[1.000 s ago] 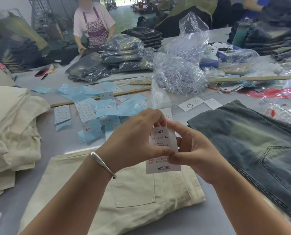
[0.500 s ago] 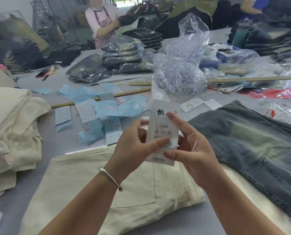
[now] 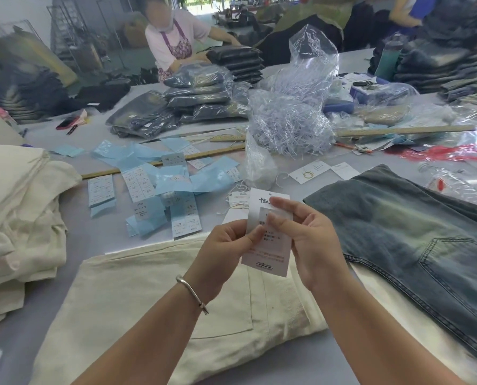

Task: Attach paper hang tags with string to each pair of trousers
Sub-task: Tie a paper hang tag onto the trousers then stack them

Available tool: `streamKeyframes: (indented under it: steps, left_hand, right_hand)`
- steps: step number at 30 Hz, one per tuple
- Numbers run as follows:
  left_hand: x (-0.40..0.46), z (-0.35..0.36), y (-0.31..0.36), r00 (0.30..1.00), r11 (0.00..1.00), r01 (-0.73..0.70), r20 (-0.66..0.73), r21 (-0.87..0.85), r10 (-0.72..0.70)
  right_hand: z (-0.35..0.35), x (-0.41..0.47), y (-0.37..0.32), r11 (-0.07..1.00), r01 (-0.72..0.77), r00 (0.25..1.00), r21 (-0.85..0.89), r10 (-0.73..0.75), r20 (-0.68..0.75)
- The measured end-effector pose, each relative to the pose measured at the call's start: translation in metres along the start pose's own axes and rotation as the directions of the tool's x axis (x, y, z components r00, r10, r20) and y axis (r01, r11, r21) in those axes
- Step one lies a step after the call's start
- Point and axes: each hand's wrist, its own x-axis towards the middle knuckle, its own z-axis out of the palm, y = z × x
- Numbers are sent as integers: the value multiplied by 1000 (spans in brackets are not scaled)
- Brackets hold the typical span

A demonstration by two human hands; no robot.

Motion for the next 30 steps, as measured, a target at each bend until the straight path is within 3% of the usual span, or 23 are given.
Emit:
streamKeyframes:
  steps: [4,9,12,16,19,22,25,27,30]
  left_hand:
    - [-1,1,-8,1000,1000,-9,20,-15,9]
    - [2,14,-9,998,991,-44,-51,-123,38]
    - [2,21,-11,991,980,-93,-108,-174,75]
    - [3,25,-23,949,993,-83,-311,-83,53]
    - [4,20,-40,880,998,51,-471,-23,-56]
    - [6,3,-61,805,971,213,-543,-112,-239]
    - [7,-24,-76,729,919,269,-562,-290,-391]
    - [6,-43,-83,679,905,268,-602,-329,-420]
    - [10,-68,-89,623,911,228,-667,-343,-407]
  right_hand:
    - [4,5,7,999,-20,992,47,26,-124]
    - [6,6,22,908,272,927,-318,-336,-169]
    - [7,7,27,870,320,898,-374,-404,-172]
    - [9,11,38,925,229,924,-302,-304,-231]
    - [11,12,62,895,200,936,-398,-294,-191]
    - [11,19,87,841,134,969,-524,-221,-107]
    - [8,35,104,817,-48,999,-574,39,-27]
    - [4,51,110,761,-104,992,-640,128,-10]
    - [1,87,110,652,-80,994,-754,106,-14]
